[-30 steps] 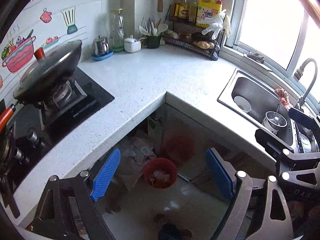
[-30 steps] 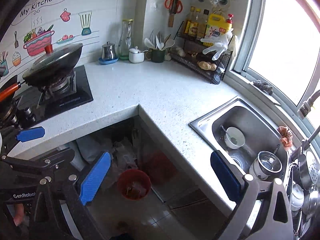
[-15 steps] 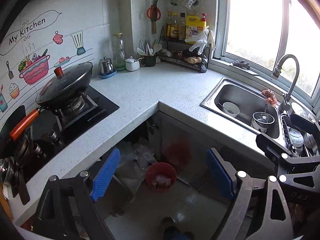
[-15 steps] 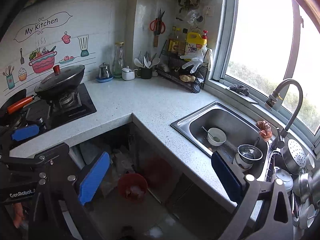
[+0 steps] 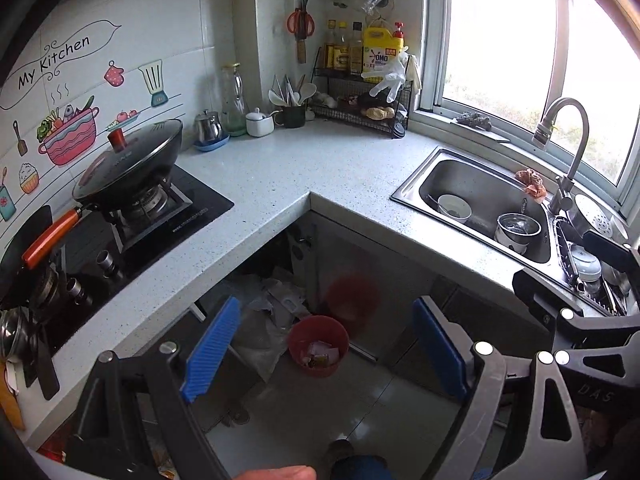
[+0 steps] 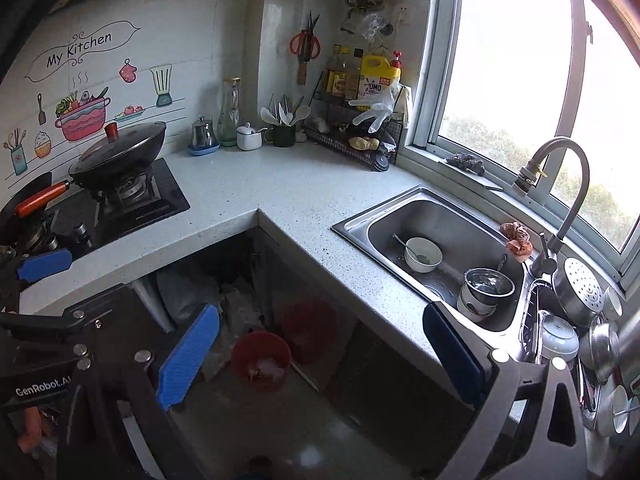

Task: Collect trash

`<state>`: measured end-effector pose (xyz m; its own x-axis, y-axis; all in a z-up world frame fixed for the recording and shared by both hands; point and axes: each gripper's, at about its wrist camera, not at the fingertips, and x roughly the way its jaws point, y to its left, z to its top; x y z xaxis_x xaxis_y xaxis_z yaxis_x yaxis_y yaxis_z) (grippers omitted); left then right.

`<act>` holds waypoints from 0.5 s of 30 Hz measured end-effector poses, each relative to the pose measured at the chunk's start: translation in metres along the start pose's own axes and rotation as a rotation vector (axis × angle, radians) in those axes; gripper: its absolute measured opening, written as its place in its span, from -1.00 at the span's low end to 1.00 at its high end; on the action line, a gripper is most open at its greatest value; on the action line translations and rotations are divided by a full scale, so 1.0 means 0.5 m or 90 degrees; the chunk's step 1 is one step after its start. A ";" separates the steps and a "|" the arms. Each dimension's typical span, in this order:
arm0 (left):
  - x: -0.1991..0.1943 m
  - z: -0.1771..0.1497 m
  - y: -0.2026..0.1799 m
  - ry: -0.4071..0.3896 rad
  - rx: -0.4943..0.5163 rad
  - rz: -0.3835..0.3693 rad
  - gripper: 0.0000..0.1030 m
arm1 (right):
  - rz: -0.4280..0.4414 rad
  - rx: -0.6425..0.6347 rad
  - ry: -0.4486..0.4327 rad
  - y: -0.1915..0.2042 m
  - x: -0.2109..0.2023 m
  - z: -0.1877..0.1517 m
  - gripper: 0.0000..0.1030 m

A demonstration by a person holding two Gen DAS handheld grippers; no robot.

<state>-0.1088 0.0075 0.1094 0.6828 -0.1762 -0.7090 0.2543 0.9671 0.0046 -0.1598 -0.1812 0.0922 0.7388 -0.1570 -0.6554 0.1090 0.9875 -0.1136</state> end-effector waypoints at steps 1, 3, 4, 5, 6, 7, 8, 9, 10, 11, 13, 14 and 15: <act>-0.002 0.000 -0.003 -0.002 0.000 0.000 0.68 | -0.001 0.000 0.000 0.001 -0.002 -0.003 0.98; -0.006 0.001 -0.003 -0.008 0.001 -0.001 0.68 | -0.003 0.000 0.000 0.001 -0.004 -0.005 0.98; -0.009 0.002 -0.004 -0.011 0.003 0.000 0.68 | -0.004 0.000 0.000 0.004 -0.005 -0.006 0.98; -0.011 0.002 -0.005 -0.014 0.005 0.000 0.68 | -0.005 0.000 -0.001 0.005 -0.006 -0.005 0.98; -0.011 0.003 -0.004 -0.014 0.005 -0.001 0.68 | -0.007 0.001 -0.002 0.007 -0.010 -0.007 0.98; -0.011 0.003 -0.004 -0.012 0.004 -0.004 0.68 | -0.009 0.002 -0.003 0.010 -0.012 -0.009 0.98; -0.010 0.003 -0.003 -0.010 0.004 -0.005 0.68 | -0.010 0.003 -0.005 0.010 -0.014 -0.010 0.98; -0.010 0.004 -0.004 -0.011 0.006 -0.005 0.68 | -0.011 0.004 -0.004 0.009 -0.015 -0.010 0.98; -0.011 0.003 -0.005 -0.012 0.008 -0.004 0.68 | -0.012 0.006 -0.003 0.010 -0.015 -0.011 0.98; -0.012 0.003 -0.006 -0.013 0.010 -0.004 0.68 | -0.013 0.007 -0.002 0.010 -0.015 -0.012 0.98; -0.014 0.004 -0.008 -0.015 0.014 -0.005 0.68 | -0.014 0.011 -0.001 0.010 -0.017 -0.013 0.98; -0.015 0.005 -0.007 -0.016 0.017 -0.005 0.68 | -0.015 0.013 -0.001 0.012 -0.018 -0.013 0.98; -0.016 0.006 -0.007 -0.017 0.018 -0.006 0.68 | -0.015 0.014 -0.002 0.011 -0.020 -0.013 0.98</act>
<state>-0.1132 0.0049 0.1171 0.6980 -0.1898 -0.6905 0.2795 0.9600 0.0186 -0.1711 -0.1742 0.0932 0.7379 -0.1808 -0.6503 0.1415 0.9835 -0.1128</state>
